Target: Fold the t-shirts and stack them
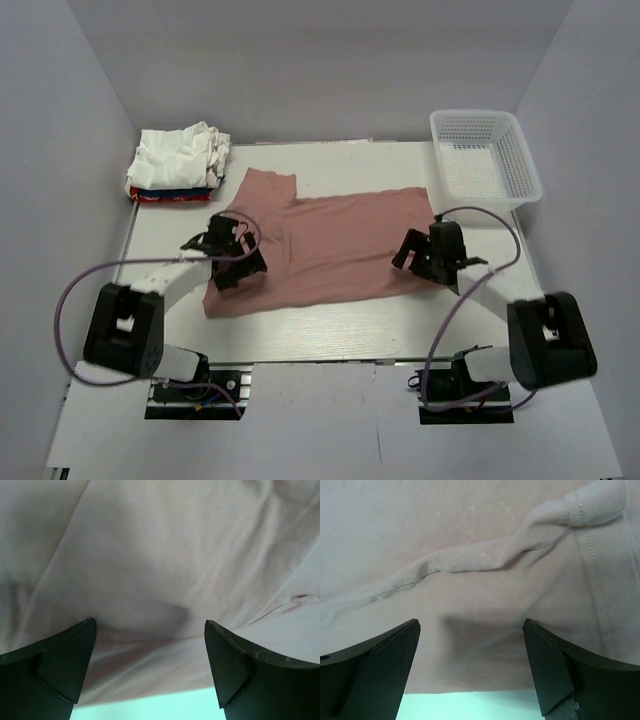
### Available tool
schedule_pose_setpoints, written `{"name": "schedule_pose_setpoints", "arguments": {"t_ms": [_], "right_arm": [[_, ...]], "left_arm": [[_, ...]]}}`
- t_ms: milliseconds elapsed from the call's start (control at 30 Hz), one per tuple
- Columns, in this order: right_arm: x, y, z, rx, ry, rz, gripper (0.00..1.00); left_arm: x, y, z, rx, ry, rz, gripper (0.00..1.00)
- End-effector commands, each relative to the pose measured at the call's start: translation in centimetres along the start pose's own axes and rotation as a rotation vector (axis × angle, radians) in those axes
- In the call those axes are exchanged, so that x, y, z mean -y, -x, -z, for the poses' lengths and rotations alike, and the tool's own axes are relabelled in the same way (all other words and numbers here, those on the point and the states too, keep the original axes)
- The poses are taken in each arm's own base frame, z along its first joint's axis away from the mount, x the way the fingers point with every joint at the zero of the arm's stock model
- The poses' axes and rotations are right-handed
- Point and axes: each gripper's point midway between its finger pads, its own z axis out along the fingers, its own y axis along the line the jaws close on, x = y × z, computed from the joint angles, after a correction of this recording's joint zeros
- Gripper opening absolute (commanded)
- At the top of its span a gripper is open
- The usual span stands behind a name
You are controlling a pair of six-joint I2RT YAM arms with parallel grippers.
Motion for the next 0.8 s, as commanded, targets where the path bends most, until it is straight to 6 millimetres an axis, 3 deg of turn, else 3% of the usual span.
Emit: {"name": "schedule_pose_setpoints", "arguments": {"t_ms": [0, 33, 67, 133, 200, 233, 300, 367, 400, 433, 467, 500, 533, 567, 600, 633, 667, 700, 733, 767], "right_arm": [[2.4, -7.0, 3.0, -0.196, -0.06, -0.034, 0.9], [2.4, -7.4, 3.4, -0.198, -0.057, -0.027, 0.9], [2.6, -7.7, 4.0, -0.204, -0.065, -0.018, 0.9], [1.1, -5.8, 5.1, -0.126, -0.008, 0.009, 0.9], [0.4, -3.2, 6.1, -0.014, 0.012, 0.051, 0.9], [-0.3, -0.5, 6.7, 0.065, -0.002, 0.057, 0.9], [-0.5, 2.2, 7.4, 0.15, -0.037, 0.071, 0.9], [-1.8, 6.4, 8.5, 0.256, -0.051, 0.067, 0.9], [-2.9, 8.4, 9.0, 0.313, -0.029, 0.064, 0.9], [-2.8, 8.8, 8.2, 0.302, -0.049, 0.064, 0.9], [-4.1, 10.8, 9.0, 0.345, -0.026, 0.06, 0.9], [-4.1, 11.2, 8.8, 0.348, -0.04, 0.054, 0.9], [-3.8, 11.2, 7.7, 0.325, -0.067, 0.047, 0.9], [-4.7, 12.9, 8.2, 0.357, -0.058, 0.037, 0.9], [-4.4, 13.4, 7.9, 0.364, -0.087, 0.04, 0.9], [-4.0, 13.0, 6.3, 0.325, -0.121, 0.05, 0.9], [-4.5, 14.1, 6.4, 0.337, -0.123, 0.053, 0.9], [-4.8, 14.5, 5.8, 0.321, -0.136, 0.058, 0.9], [-5.2, 15.6, 5.7, 0.331, -0.141, 0.078, 0.9], [-5.6, 16.2, 5.1, 0.323, -0.145, 0.089, 0.9]], "left_arm": [[-2.8, -5.2, 3.5, -0.125, 0.071, 0.082, 0.99], [-3.4, -5.8, 4.3, -0.129, 0.09, 0.09, 0.99], [-3.1, -5.1, 5.5, -0.073, 0.062, 0.1, 0.99], [-2.5, -4.2, 6.6, -0.017, 0.016, 0.1, 0.99], [-0.4, -1.5, 7.5, 0.107, -0.086, 0.099, 0.99], [0.9, -0.2, 7.5, 0.157, -0.148, 0.097, 0.99], [3.2, 2.6, 8.3, 0.226, -0.216, 0.08, 0.99], [4.0, 4.3, 6.9, 0.213, -0.18, 0.083, 0.99], [4.8, 7.5, 7.6, 0.271, -0.158, 0.082, 0.99], [4.7, 8.7, 7.1, 0.267, -0.118, 0.093, 0.99], [3.9, 8.6, 4.8, 0.203, -0.025, 0.084, 0.99], [5.1, 12.2, 5.5, 0.278, -0.006, 0.07, 0.99], [5.7, 13.1, 5.1, 0.271, 0.0, 0.069, 0.99], [6.6, 15.4, 4.3, 0.281, 0.004, 0.059, 0.99], [6.9, 16.4, 3.9, 0.296, 0.019, 0.035, 0.99], [7.4, 17.7, 3.5, 0.321, 0.023, 0.039, 0.99], [7.6, 18.6, 3.0, 0.332, 0.033, 0.024, 0.99], [8.0, 20.9, 2.0, 0.36, 0.054, 0.021, 0.99], [7.9, 21.5, 1.3, 0.357, 0.088, 0.01, 0.99], [8.6, 24.6, 2.2, 0.419, 0.099, 0.014, 0.99]]}}
